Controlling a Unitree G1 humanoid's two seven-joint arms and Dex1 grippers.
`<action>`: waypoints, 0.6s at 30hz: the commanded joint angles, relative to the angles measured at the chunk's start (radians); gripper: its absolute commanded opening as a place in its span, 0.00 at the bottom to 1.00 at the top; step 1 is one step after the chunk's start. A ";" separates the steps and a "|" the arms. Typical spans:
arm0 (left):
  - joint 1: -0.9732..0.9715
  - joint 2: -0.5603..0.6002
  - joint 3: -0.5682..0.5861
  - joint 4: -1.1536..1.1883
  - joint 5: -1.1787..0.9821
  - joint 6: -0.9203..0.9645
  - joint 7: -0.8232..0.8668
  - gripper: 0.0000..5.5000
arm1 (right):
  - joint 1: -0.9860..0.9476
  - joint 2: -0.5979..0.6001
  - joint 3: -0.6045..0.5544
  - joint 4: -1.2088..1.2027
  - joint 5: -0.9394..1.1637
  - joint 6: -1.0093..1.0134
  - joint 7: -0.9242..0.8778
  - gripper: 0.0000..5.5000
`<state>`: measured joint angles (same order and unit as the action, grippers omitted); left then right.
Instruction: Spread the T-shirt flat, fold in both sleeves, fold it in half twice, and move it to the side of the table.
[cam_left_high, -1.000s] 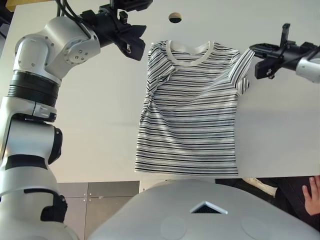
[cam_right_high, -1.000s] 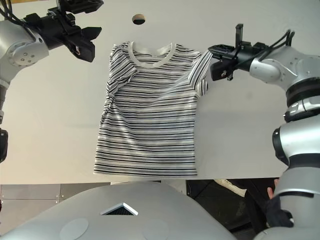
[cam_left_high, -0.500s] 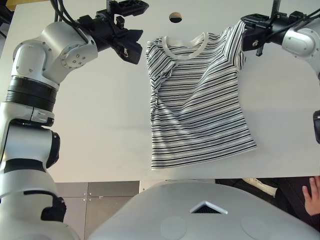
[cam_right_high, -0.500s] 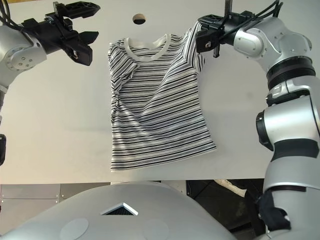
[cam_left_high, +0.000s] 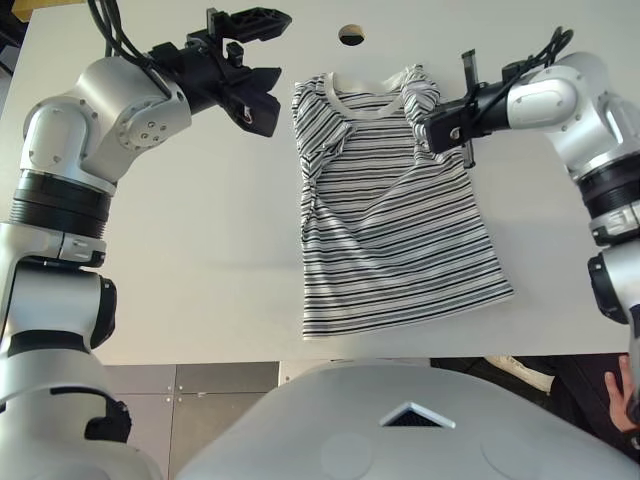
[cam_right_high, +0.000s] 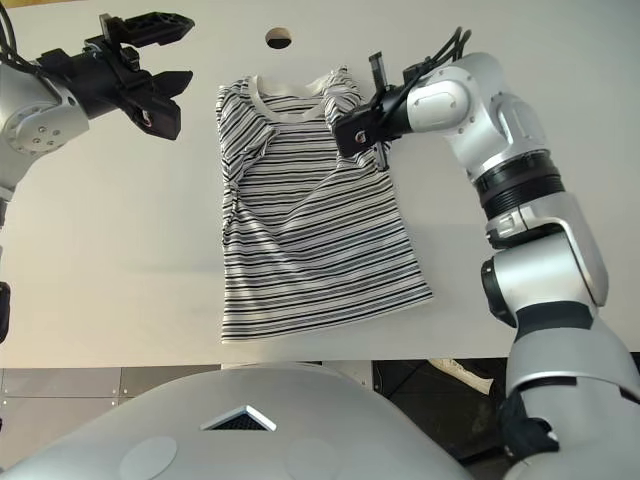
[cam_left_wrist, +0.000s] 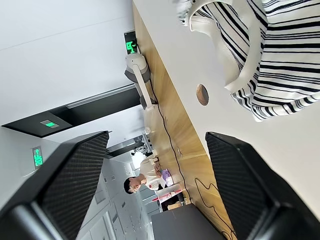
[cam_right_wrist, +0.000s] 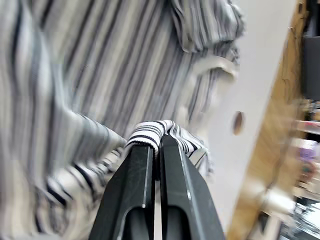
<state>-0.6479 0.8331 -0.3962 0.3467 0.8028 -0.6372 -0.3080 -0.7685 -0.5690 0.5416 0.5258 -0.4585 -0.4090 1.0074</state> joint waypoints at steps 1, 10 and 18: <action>0.032 0.020 0.023 -0.036 -0.015 0.016 -0.023 0.66 | 0.046 0.064 -0.030 -0.106 0.055 0.220 0.053 0.02; 0.092 0.023 0.058 -0.106 -0.033 0.040 -0.045 0.66 | 0.040 0.256 -0.081 -0.059 0.082 0.614 -0.074 0.02; 0.135 0.029 0.079 -0.154 -0.045 0.057 -0.053 0.66 | -0.057 0.320 -0.103 0.108 0.078 0.621 -0.222 0.24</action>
<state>-0.5232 0.8499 -0.3303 0.2092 0.7640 -0.5914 -0.3464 -0.7842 -0.2665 0.4545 0.6066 -0.3885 0.2171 0.8108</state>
